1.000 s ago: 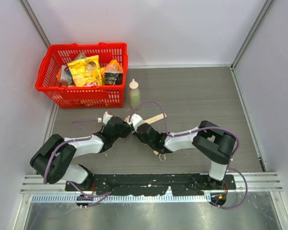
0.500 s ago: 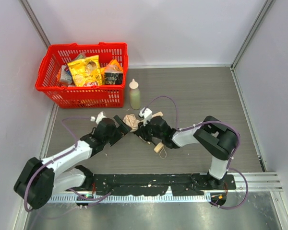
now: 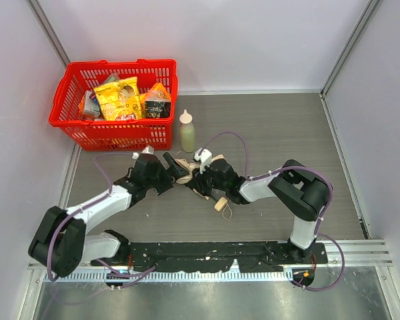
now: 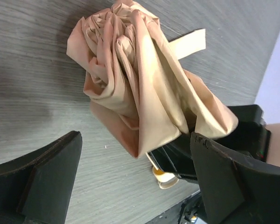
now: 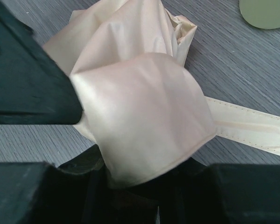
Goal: Put away the umbrella
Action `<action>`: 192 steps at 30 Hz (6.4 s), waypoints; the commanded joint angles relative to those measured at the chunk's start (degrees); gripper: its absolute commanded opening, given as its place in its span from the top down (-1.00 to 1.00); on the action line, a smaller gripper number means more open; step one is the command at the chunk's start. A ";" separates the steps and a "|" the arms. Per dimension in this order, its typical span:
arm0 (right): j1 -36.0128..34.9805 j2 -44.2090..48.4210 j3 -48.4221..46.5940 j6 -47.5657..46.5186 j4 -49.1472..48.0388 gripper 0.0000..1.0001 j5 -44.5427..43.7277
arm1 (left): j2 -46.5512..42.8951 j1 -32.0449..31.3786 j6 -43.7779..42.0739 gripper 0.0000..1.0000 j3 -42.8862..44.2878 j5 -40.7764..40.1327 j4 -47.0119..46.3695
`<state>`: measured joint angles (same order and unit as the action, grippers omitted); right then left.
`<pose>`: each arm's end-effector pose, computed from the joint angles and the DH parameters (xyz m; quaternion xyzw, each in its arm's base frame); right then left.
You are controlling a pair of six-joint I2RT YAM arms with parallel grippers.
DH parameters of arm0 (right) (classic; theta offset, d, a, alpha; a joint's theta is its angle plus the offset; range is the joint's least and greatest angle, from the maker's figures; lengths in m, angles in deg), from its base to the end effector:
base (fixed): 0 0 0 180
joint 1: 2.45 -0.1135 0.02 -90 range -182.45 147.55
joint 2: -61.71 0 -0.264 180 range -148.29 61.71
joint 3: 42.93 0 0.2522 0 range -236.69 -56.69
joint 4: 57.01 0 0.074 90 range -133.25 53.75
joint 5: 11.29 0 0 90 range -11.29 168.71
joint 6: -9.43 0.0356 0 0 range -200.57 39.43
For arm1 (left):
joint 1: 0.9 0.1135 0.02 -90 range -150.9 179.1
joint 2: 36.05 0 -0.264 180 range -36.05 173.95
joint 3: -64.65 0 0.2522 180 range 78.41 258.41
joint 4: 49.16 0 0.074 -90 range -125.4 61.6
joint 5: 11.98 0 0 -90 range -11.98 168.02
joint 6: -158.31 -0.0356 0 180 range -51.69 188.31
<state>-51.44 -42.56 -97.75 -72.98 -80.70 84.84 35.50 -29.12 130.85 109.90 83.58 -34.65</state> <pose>0.2252 0.2648 0.1302 -0.3255 0.7811 0.2915 0.4461 0.2146 -0.1191 0.1807 -0.2487 0.8737 -0.3269 0.2606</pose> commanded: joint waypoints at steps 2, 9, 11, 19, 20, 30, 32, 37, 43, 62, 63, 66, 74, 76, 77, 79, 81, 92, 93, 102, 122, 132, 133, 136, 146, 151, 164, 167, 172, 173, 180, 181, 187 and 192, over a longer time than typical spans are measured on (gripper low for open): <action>-0.31 -3.05 1.07 -2.23 12.49 0.99 0.99 | -8.96 0.28 5.12 -0.99 -2.48 -5.02 -3.67; -0.40 -2.69 0.45 -3.20 13.81 0.99 0.37 | -2.84 2.21 13.83 -0.99 10.58 -7.68 17.50; -0.49 -2.78 0.54 -3.11 13.72 0.98 0.55 | 1.82 2.74 13.75 -0.99 16.04 -6.71 22.34; -0.49 -2.26 0.28 -4.25 14.60 0.99 0.37 | 16.76 3.71 9.97 -0.99 30.37 -1.26 33.93; -0.49 -2.17 0.19 -4.43 15.04 0.99 0.37 | 18.61 3.79 8.31 -0.99 32.22 -0.99 37.18; -0.67 -1.46 0.10 -4.61 15.65 0.99 -0.24 | 18.63 1.25 8.73 -0.99 29.51 -2.13 38.80; -0.75 -1.29 0.01 -4.52 15.74 0.99 0.11 | 19.41 0.11 9.52 -0.99 28.81 -2.40 37.49; -1.10 -1.81 -0.51 -4.43 16.09 0.98 0.81 | 19.33 -2.35 9.18 -0.98 26.62 -7.73 30.20; -0.58 -2.87 -0.43 -1.80 13.64 0.99 5.55 | 16.08 -2.62 7.94 -0.49 12.48 -13.12 13.86; -1.62 6.78 -3.50 0.85 28.39 0.15 -0.30 | 12.04 -3.24 7.59 1.00 0.95 -8.73 3.90; -2.24 8.28 -3.59 0.32 29.27 0.07 -2.59 | 11.51 -3.24 7.85 1.00 1.03 -8.47 4.69; -3.57 14.52 -5.42 -2.22 33.31 -0.25 -5.95 | 10.02 -3.15 7.59 1.00 1.47 -7.50 6.27; -2.78 16.30 -15.97 -7.16 39.56 -0.35 -2.54 | 8.34 -3.24 8.12 1.00 1.30 -7.32 8.56; -2.60 13.75 -17.47 -7.16 38.78 -0.34 0.63 | 8.26 -3.24 8.38 1.00 1.65 -7.23 8.91; -2.69 12.00 -17.91 -8.72 37.90 -0.34 2.72 | 8.34 -3.32 8.56 1.00 1.82 -7.23 9.44; -2.86 9.97 -18.35 -8.65 37.80 -0.35 4.84 | 8.43 -3.24 9.17 1.00 2.79 -7.84 11.63; -4.26 8.83 -17.83 -8.91 35.54 -0.34 5.21 | 8.87 -3.24 9.26 1.00 4.02 -8.02 13.04; -12.61 7.50 -11.41 -7.60 29.80 -0.36 -3.13 | 12.91 -3.24 13.92 1.00 8.33 -9.52 20.34; -13.31 7.59 -11.59 -7.68 29.89 -0.36 -3.84 | 13.35 -3.24 14.18 1.00 8.68 -9.52 20.69; -18.41 -1.01 -14.75 -7.24 34.02 -0.36 -26.23 | 14.41 -3.24 19.36 1.00 10.09 -9.08 24.90; -4.20 -3.75 -1.84 1.63 17.07 0.99 9.02 | 7.66 -3.32 12.00 -0.22 3.42 -9.95 12.80; 3.99 -10.33 -1.22 10.68 4.24 0.99 35.43 | 8.25 -3.50 4.26 -0.72 0.86 -11.54 8.57; 4.08 -10.60 -1.57 10.77 4.14 0.98 35.53 | 8.69 -3.67 4.17 -0.68 0.68 -11.80 8.30; 4.17 -11.48 -2.80 10.95 5.36 0.99 35.18 | 10.18 -4.03 4.86 -0.38 -0.63 -10.76 5.67; 1.71 -1.21 -8.07 5.41 26.35 0.41 19.36 | 11.42 -4.20 10.22 1.00 -5.03 -7.32 1.00; -1.89 7.05 -9.21 7.60 29.89 -0.06 15.50 | 10.28 -4.20 14.18 1.00 -3.37 -7.32 6.97; -17.09 1.01 -13.16 4.10 35.33 -0.57 -25.50 | 10.28 -4.03 21.39 1.00 1.82 -6.09 16.73; -18.51 -2.33 -13.87 2.60 35.96 -0.57 -33.89 | 10.37 -4.12 21.39 1.00 2.00 -5.83 16.91; -18.95 -8.83 -15.81 -0.39 36.40 -0.56 -42.42 | 10.80 -4.20 21.74 1.00 2.00 -3.37 16.74; -18.86 -9.46 -15.72 -0.56 35.18 -0.55 -43.39 | 11.07 -4.12 21.66 1.00 1.91 -3.10 16.82; -18.86 -18.69 -17.39 -1.88 35.34 -0.03 -47.09 | 11.16 -4.20 21.66 1.00 1.04 -1.52 16.47; -18.69 -19.30 -16.95 -1.45 35.17 0.10 -46.83 | 11.16 -4.20 21.57 1.00 1.03 -1.43 16.30; -18.07 -17.82 -14.58 -0.83 33.50 0.98 -40.61 | 11.24 -4.20 21.48 1.00 0.68 -0.47 14.28; -15.00 -11.23 -9.57 -0.65 27.89 0.98 -23.85 | 10.19 -4.03 17.54 1.00 0.94 -0.46 9.01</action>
<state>-70.76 -49.59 -114.52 -77.02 -60.96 41.84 45.01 -30.72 151.27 113.07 76.24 -32.24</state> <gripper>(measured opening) 0.227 0.176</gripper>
